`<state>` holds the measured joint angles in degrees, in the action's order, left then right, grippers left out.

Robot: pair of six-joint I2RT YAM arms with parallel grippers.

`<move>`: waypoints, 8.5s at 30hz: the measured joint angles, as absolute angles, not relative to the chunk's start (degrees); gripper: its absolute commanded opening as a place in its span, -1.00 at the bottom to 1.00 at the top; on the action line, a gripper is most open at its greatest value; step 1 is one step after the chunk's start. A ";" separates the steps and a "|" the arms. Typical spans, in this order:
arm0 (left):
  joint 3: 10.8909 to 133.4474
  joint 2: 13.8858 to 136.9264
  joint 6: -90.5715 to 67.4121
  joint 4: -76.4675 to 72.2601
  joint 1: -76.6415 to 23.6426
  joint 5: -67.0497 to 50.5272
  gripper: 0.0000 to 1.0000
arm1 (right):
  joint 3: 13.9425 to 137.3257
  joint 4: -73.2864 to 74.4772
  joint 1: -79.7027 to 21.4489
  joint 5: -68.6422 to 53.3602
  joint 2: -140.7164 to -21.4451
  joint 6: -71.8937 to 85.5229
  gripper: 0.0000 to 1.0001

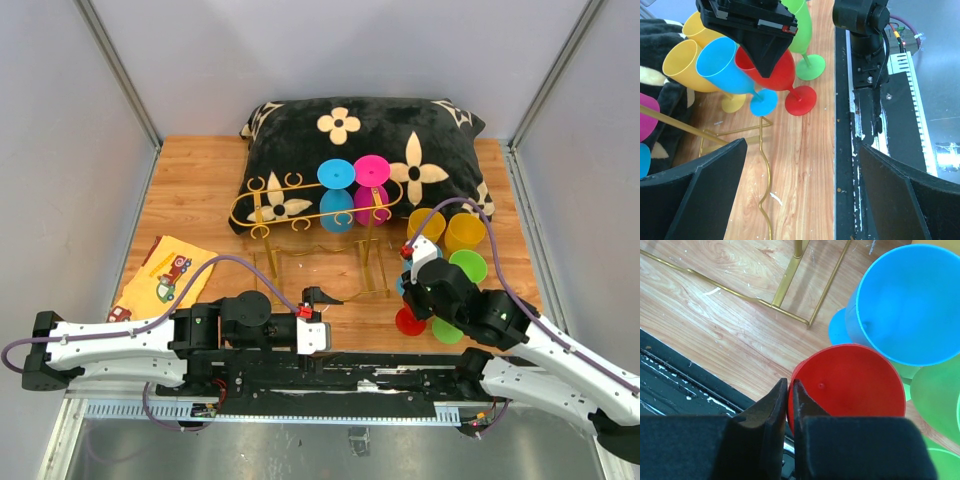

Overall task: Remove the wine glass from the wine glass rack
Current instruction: Place the wine glass at the center of the board, then move the wine rack to the center of the board, then pick up the wine glass from the wine rack.

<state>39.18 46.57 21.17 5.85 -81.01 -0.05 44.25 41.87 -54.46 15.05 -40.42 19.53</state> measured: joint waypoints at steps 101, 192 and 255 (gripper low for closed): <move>55.99 50.24 -0.08 8.27 -81.01 12.88 0.99 | 86.48 37.28 -20.62 -4.16 -73.97 7.99 0.52; 86.65 71.02 -9.41 35.64 -12.82 -36.91 -0.99 | 76.75 35.81 -43.88 11.22 -64.16 21.10 0.62; 83.00 71.22 -30.76 24.03 -8.40 -32.14 -0.99 | 73.32 35.83 -43.88 12.69 -58.06 22.35 0.67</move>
<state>83.00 71.22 -30.76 24.03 -8.40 -32.14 73.32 35.83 -43.88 12.69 -58.06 22.35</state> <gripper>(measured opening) 0.022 0.832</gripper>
